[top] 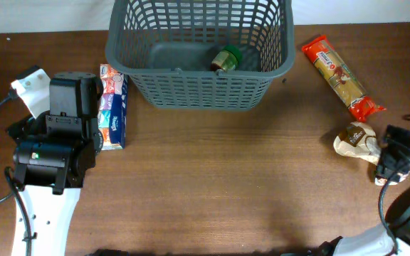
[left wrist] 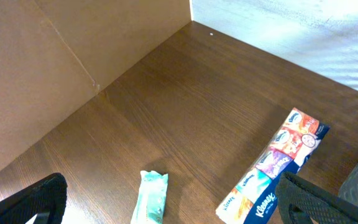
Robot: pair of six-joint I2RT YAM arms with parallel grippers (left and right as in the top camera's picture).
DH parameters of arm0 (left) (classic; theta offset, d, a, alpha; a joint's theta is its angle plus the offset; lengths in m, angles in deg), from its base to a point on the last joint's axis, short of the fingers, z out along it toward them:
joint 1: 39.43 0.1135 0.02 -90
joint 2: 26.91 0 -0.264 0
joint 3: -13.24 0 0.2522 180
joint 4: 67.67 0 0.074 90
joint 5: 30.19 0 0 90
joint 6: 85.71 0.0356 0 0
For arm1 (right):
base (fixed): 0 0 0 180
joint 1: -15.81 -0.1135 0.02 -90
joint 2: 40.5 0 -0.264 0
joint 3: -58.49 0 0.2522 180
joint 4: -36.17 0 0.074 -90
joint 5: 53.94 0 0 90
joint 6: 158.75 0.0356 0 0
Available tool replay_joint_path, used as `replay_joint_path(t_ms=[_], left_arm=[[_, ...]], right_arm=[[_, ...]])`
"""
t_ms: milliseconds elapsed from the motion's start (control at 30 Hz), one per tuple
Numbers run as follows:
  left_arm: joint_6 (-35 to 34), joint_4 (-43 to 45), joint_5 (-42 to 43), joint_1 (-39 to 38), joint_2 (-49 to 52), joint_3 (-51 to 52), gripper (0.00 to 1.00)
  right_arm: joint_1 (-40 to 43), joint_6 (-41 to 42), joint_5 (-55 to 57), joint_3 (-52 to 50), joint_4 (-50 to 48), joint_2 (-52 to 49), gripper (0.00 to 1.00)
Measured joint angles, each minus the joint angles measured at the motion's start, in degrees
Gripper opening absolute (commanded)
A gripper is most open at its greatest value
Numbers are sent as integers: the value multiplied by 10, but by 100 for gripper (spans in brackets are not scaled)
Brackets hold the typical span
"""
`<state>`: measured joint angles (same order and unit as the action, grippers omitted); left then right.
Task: Pack container
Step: 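Grasp the clear rice bag with the right gripper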
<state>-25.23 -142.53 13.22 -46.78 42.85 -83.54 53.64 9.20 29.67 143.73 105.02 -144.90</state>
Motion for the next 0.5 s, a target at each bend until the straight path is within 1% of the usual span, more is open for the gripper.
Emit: replay_joint_path(t_ms=[167, 500], left_arm=[[0, 0, 0, 0, 0, 0, 100], [0, 0, 0, 0, 0, 0, 100]], right_arm=[[-22, 29, 6, -2, -18, -25, 99], [-25, 41, 66, -2, -45, -26, 99]])
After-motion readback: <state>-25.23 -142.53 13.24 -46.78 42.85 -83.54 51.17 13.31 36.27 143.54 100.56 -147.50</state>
